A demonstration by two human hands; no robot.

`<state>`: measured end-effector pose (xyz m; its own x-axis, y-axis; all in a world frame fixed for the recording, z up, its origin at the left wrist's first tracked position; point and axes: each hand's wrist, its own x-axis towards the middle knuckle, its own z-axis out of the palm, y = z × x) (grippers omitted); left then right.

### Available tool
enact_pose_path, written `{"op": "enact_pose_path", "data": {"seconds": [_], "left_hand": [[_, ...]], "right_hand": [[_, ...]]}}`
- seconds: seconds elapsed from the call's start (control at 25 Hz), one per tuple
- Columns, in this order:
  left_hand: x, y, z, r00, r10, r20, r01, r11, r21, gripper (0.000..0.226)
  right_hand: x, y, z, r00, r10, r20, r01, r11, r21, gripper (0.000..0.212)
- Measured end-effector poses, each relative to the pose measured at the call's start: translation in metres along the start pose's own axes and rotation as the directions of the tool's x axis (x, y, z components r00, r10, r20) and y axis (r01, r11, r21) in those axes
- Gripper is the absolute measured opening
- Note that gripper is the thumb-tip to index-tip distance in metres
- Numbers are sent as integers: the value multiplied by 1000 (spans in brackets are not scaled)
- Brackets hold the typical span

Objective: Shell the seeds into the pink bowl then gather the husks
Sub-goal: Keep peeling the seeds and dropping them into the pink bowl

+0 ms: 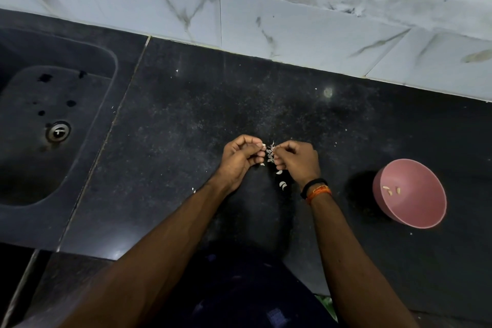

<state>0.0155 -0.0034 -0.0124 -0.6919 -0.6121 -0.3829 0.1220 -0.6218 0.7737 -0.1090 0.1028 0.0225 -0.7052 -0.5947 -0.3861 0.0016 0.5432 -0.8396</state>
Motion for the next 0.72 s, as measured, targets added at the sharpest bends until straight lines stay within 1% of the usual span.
{"op": "enact_pose_path", "data": {"seconds": [0.08, 0.2, 0.28, 0.36, 0.44, 0.52, 0.6, 0.72], "left_hand": [[0, 0, 1, 1000, -8, -1, 8, 1000, -18, 11], [1, 1, 1, 999, -25, -23, 25, 999, -34, 11], [2, 0, 1, 999, -32, -32, 31, 999, -38, 10], [3, 0, 0, 999, -38, -35, 37, 999, -39, 10], [3, -1, 0, 999, -39, -35, 38, 999, -36, 10], [3, -1, 0, 999, -35, -32, 34, 999, -32, 10], [2, 0, 1, 999, -30, -31, 28, 999, -37, 10], [1, 1, 2, 999, -35, -36, 34, 999, -39, 9]], "right_hand": [[1, -2, -2, 999, -42, -5, 41, 992, -122, 10], [3, -5, -2, 991, -129, -45, 111, 950, -293, 10], [4, -8, -3, 983, -179, -32, 158, 929, -335, 12], [3, -10, -2, 981, -195, -13, 181, 933, -312, 16], [2, -11, -1, 983, -184, -1, 178, 950, -257, 11], [1, -10, 0, 984, -174, 40, 178, 965, -191, 10], [0, -11, 2, 978, -192, 81, 203, 965, -165, 9], [-2, -11, 4, 970, -228, 83, 239, 960, -146, 7]]}}
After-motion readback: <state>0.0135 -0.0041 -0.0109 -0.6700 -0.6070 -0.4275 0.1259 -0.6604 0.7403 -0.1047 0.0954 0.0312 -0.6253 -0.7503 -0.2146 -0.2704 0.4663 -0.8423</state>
